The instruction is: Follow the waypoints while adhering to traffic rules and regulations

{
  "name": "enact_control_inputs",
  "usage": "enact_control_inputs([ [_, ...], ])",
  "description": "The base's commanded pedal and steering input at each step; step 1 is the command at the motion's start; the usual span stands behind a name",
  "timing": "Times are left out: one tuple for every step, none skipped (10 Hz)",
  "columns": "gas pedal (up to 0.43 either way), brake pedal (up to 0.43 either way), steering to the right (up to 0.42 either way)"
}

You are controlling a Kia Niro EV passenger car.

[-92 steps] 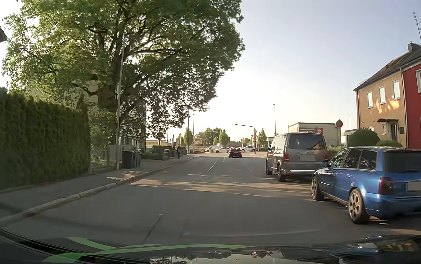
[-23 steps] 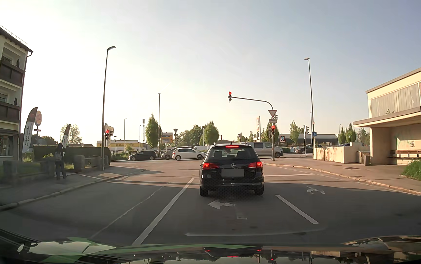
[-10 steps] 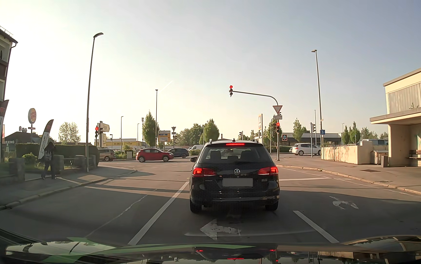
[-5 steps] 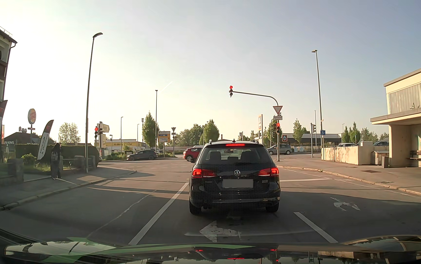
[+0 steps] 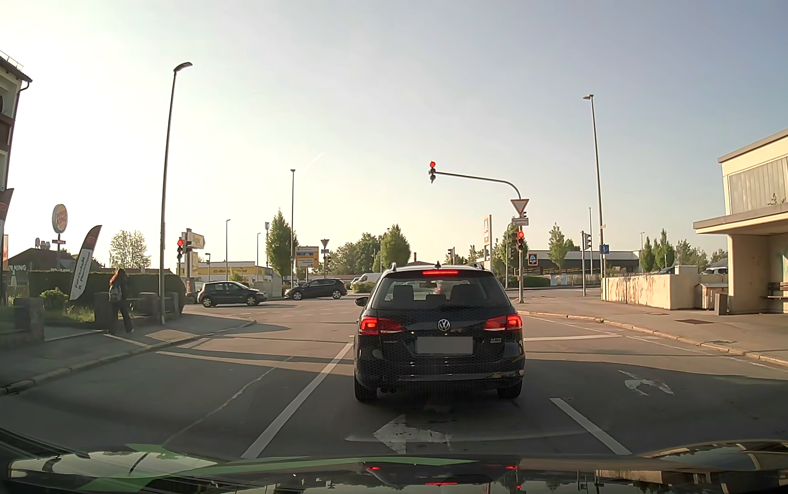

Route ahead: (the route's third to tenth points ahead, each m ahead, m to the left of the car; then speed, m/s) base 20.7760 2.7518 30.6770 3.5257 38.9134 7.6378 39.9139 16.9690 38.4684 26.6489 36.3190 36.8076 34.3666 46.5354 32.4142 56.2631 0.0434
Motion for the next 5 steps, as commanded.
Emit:
enact_control_inputs([
  [0.000,0.323,-0.005],
  [0.000,0.323,-0.005],
  [0.000,0.323,-0.005],
  [0.000,0.329,-0.005],
  [0.000,0.329,-0.006],
])
